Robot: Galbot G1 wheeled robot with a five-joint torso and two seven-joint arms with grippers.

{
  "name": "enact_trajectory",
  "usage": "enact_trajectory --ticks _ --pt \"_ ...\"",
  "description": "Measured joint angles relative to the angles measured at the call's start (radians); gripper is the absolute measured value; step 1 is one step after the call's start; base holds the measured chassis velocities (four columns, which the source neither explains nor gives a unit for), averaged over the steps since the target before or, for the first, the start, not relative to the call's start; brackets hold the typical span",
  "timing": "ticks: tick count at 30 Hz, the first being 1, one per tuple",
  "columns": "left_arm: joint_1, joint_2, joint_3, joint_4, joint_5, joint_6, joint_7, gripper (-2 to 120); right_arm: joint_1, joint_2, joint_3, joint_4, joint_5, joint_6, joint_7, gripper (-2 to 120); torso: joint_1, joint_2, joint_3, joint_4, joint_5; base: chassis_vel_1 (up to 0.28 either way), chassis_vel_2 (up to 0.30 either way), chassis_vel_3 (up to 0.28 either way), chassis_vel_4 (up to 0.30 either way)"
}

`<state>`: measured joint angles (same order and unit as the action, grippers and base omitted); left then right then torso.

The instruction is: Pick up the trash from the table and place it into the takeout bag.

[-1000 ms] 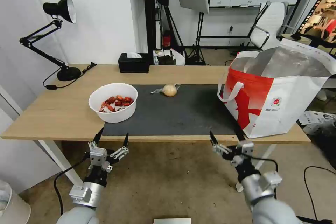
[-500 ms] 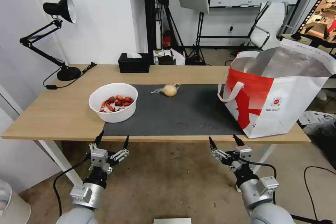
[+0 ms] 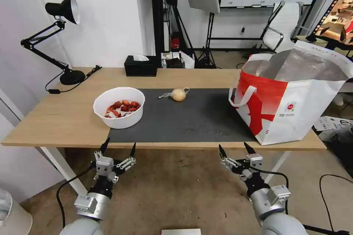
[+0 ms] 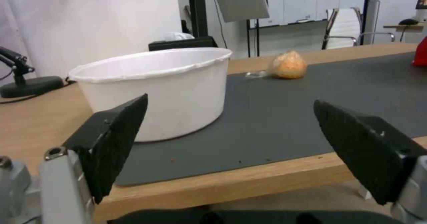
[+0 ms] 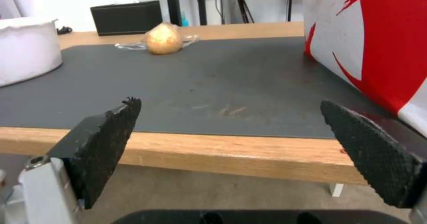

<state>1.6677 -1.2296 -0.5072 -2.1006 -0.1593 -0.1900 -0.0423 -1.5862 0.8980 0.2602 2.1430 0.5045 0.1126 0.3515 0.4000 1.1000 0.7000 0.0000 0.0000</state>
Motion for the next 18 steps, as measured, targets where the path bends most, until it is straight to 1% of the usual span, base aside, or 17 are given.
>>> enact_trajectory --ticks 12,18 --pt "0.006 -0.001 0.001 0.0 0.007 0.0 0.001 100 0.012 -0.004 -0.004 -0.009 0.015 0.007 -0.033 100 0.0 0.0 0.0 -0.0003 0.0 0.0 0.0 0.0 0.0" --pt "-0.007 0.008 0.007 0.006 0.005 -0.001 0.002 100 0.117 -0.05 -0.033 -0.031 0.105 0.008 -0.111 100 0.0 0.0 0.0 -0.0001 0.0001 0.0 0.0 0.0 0.0"
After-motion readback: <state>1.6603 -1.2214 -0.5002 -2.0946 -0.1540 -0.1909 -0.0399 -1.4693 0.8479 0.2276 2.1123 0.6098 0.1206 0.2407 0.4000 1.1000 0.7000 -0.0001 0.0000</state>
